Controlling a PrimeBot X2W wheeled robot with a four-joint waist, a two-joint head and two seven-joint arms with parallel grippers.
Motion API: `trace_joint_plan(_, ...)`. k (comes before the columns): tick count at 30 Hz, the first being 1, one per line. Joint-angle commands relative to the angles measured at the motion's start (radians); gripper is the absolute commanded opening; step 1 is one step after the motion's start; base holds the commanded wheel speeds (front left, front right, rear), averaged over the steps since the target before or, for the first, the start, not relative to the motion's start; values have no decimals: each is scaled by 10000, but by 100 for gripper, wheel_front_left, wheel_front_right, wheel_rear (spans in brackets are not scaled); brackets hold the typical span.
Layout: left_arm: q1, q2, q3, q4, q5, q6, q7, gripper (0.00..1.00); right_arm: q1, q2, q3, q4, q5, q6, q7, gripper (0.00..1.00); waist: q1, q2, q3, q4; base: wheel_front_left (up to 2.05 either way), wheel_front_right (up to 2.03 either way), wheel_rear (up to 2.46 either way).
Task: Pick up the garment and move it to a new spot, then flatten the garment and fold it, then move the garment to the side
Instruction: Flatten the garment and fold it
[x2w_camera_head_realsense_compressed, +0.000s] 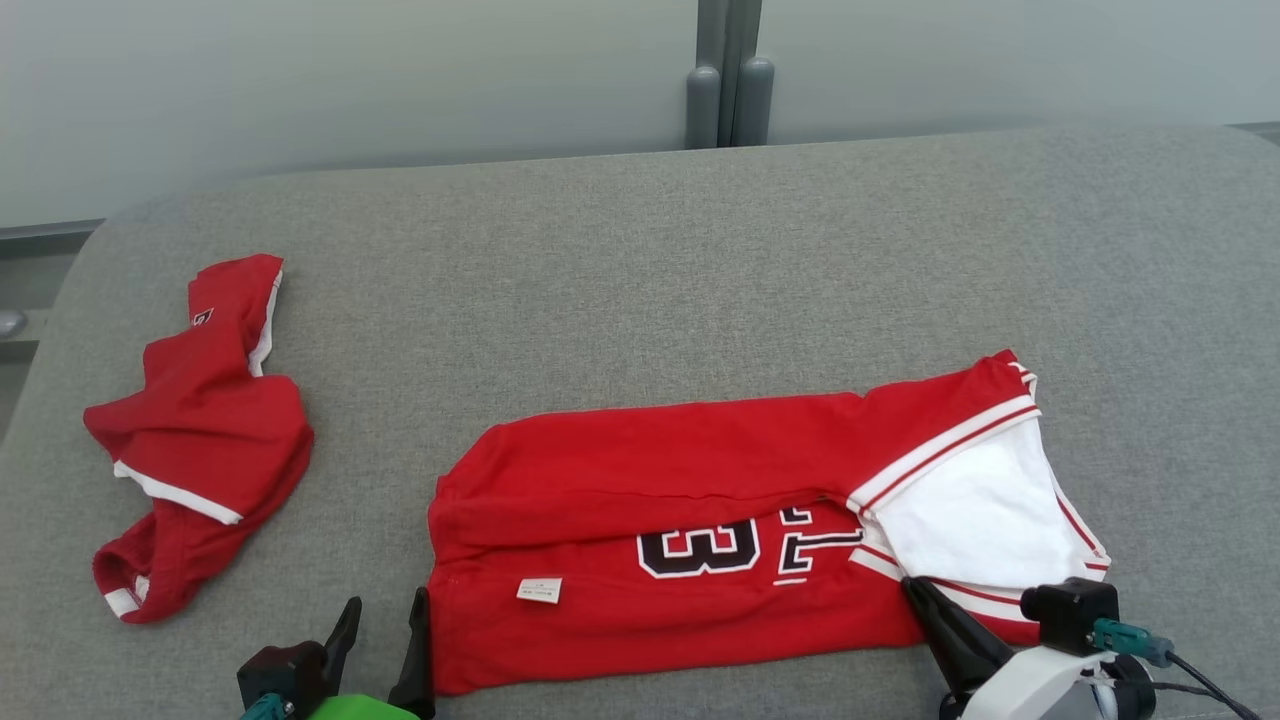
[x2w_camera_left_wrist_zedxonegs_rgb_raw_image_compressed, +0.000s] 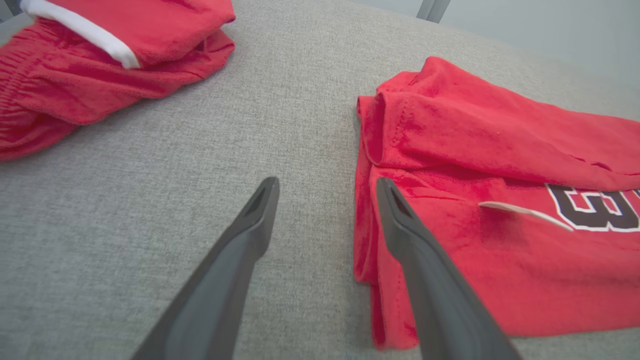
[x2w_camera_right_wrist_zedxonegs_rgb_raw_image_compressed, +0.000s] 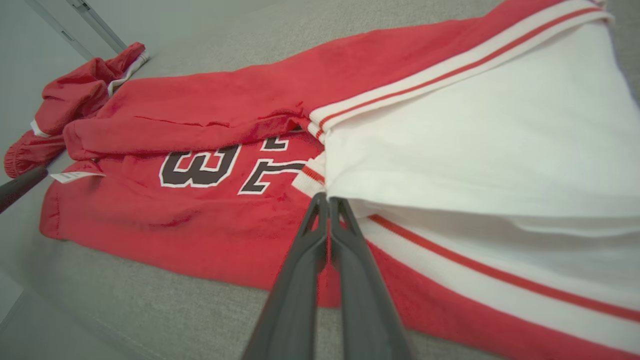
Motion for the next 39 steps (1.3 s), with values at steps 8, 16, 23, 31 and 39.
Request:
trace_joint_plan(8,-96,19,231,-203,244,-25,3,100,978,-353,-1028,-924,137,-12,-30,100,0,0,-22,-283,0,0,0)
trace_joint_plan(16,-249,19,330,-1042,826,-24,3,100,472,-112,-2855,-879,-1317,-10,-31,100,0,0,308,-197,0,0,0)
trace_joint_plan(23,-491,23,-8,-1319,897,-18,3,100,-740,141,-3981,305,-2480,-12,-31,100,0,0,883,388,0,0,0)
trace_joint_plan(31,-684,21,-124,-1388,898,-13,3,100,-1257,291,-4685,1699,-2946,-12,-31,100,0,0,1398,825,0,0,0)
trace_joint_plan(39,-880,21,-190,-1333,644,-16,3,100,-1635,382,-4384,2882,-2605,-16,16,100,0,0,1632,865,0,0,0)
